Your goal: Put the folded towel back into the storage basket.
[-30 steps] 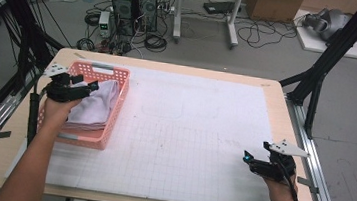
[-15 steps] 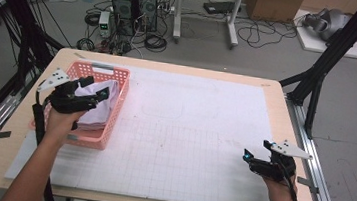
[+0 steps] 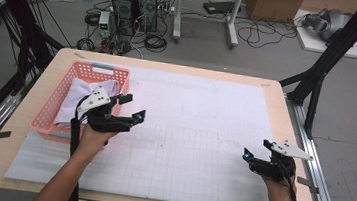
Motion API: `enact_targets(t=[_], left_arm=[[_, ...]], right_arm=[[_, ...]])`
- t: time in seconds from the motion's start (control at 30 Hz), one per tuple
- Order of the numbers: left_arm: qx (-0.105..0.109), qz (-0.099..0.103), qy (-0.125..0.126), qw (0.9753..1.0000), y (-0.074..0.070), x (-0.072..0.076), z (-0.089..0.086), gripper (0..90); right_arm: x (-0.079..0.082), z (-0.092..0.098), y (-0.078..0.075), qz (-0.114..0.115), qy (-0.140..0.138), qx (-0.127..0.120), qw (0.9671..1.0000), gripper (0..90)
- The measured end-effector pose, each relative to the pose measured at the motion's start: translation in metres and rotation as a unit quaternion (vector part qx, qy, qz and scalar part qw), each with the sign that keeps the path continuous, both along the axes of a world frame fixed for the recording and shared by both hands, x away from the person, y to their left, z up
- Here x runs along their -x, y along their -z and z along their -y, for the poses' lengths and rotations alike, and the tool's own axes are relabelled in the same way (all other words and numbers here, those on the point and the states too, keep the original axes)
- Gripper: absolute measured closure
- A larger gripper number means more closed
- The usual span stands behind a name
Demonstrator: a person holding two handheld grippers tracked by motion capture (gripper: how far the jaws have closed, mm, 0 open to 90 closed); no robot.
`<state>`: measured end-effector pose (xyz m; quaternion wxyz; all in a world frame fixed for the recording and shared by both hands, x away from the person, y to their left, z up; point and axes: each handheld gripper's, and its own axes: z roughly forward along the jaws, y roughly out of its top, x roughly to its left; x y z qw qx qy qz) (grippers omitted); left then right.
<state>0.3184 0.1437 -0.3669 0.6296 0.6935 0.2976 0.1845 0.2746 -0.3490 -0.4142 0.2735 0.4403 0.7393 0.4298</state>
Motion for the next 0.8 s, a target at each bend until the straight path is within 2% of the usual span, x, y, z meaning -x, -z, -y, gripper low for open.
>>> enact_targets(t=[0.1,0.23,0.27,0.33,0.37,0.43,0.63,0.8], left_arm=[[-0.002,0.001,0.006,1.0000,0.002,0.004,0.007,21.9],[-0.010,0.009,0.012,0.9998,0.018,0.013,0.026,21.9],[-0.010,0.009,0.012,0.9998,0.018,0.013,0.026,21.9],[-0.012,0.005,0.022,0.9997,0.028,0.015,0.034,21.9],[-0.020,0.004,0.025,0.9995,0.030,0.015,0.037,21.9],[-0.027,0.001,0.027,0.9993,0.033,0.015,0.038,22.0],[-0.029,-0.016,0.029,0.9990,0.046,0.015,0.038,22.1],[-0.029,-0.018,0.027,0.9990,0.048,0.015,0.039,22.2]], right_arm=[[0.001,-0.001,0.000,0.000,-0.001,0.001,1.0000,18.5],[0.001,-0.002,-0.001,-0.001,-0.003,0.005,1.0000,18.5],[0.001,-0.002,0.000,0.001,-0.002,0.007,1.0000,18.5],[0.002,-0.002,0.000,0.003,-0.002,0.007,1.0000,18.5],[0.003,-0.002,-0.001,0.004,0.000,0.007,1.0000,18.5],[0.003,-0.002,-0.001,0.003,0.002,0.005,1.0000,18.5],[0.003,-0.003,0.001,0.002,0.002,0.007,1.0000,18.5],[0.004,-0.003,0.002,0.000,0.002,0.007,1.0000,18.5]])
